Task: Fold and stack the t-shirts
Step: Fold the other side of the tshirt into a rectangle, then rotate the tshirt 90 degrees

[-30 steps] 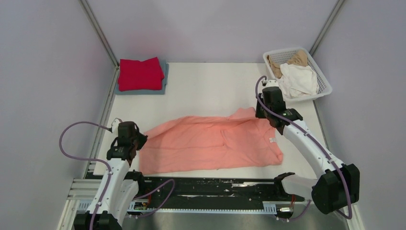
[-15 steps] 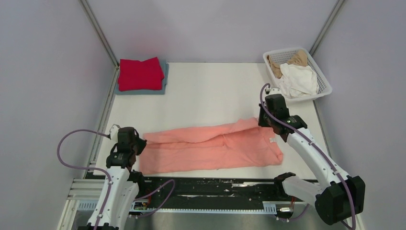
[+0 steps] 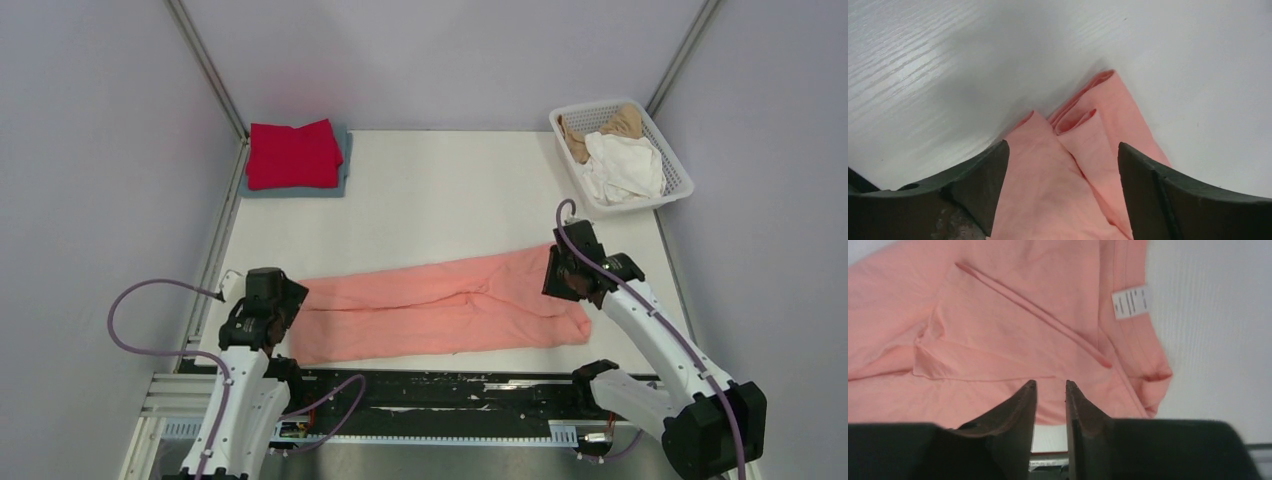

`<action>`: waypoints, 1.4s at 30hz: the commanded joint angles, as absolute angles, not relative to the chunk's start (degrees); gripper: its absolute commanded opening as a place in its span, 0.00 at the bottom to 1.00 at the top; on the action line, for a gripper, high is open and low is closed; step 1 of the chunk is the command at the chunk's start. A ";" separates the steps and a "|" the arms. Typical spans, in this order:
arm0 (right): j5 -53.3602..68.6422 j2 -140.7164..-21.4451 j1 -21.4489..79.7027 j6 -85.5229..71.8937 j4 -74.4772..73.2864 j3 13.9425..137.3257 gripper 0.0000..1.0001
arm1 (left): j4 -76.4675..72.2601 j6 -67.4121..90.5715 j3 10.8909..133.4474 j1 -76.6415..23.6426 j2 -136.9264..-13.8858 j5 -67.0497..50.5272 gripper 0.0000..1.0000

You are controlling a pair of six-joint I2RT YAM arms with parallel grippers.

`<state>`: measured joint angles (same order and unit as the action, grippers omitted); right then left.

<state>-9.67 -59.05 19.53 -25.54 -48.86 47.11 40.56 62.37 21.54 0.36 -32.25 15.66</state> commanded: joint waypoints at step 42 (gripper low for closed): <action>12.03 -118.21 11.57 -37.27 -11.53 78.85 1.00 | 14.56 54.76 29.38 -28.15 -67.97 -9.21 1.00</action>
<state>6.66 -106.06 12.12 -40.14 -15.84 66.32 18.06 50.19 29.19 -23.92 -66.30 -7.25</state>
